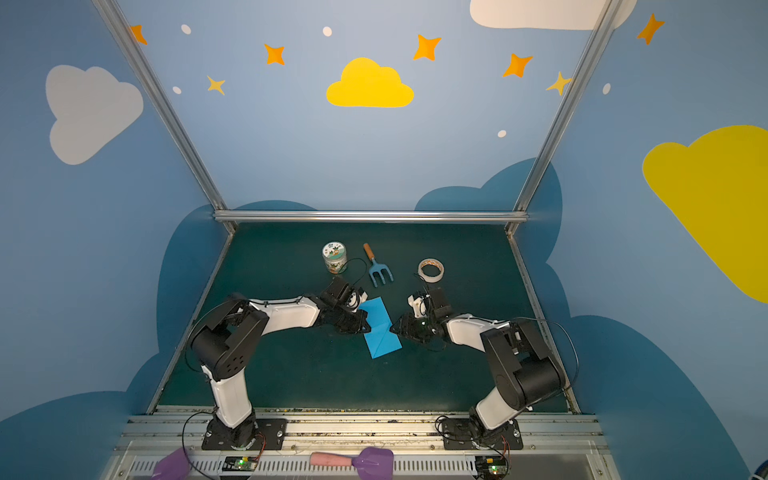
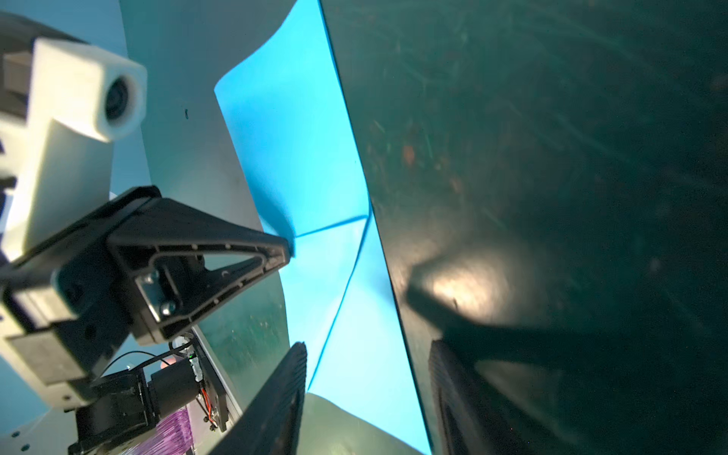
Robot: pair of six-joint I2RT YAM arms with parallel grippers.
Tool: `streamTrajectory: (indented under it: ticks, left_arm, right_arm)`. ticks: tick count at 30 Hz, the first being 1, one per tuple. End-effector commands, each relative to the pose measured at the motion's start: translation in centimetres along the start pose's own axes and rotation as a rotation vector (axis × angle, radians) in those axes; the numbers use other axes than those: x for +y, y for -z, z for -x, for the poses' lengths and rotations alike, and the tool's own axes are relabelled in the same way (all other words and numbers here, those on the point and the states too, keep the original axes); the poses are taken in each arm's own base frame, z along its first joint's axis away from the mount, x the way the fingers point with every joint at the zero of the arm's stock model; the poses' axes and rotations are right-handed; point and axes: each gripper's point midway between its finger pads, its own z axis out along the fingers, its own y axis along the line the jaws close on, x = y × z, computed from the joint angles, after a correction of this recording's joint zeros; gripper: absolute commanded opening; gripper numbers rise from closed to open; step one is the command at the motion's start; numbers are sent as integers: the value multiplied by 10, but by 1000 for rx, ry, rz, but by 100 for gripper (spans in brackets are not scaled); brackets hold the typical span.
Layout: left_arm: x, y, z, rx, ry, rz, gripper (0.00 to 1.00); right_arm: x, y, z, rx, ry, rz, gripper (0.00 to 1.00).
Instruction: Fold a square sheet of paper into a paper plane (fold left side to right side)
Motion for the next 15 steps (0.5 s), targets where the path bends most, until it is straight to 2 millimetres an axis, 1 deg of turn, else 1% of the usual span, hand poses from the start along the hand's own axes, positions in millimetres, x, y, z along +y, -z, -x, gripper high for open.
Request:
streamTrajectory:
  ticks: [1,5,9,15]
  left_arm:
    - [14,-10,-15,61,21,41,4]
    - [14,-10,-15,62,21,41,4]
    - [13,-8,-15,59,19,40,4]
    - [12,-7,-15,59,16,38,4]
  right_arm:
    - [-40,-10,-54,144,-107,-129,52]
    - [-31,-23,-53,158,-130,-80,51]
    - [-26,-32,-42,149,-130,-69,51]
    - [-19,-39,-20,123,-113,-59,51]
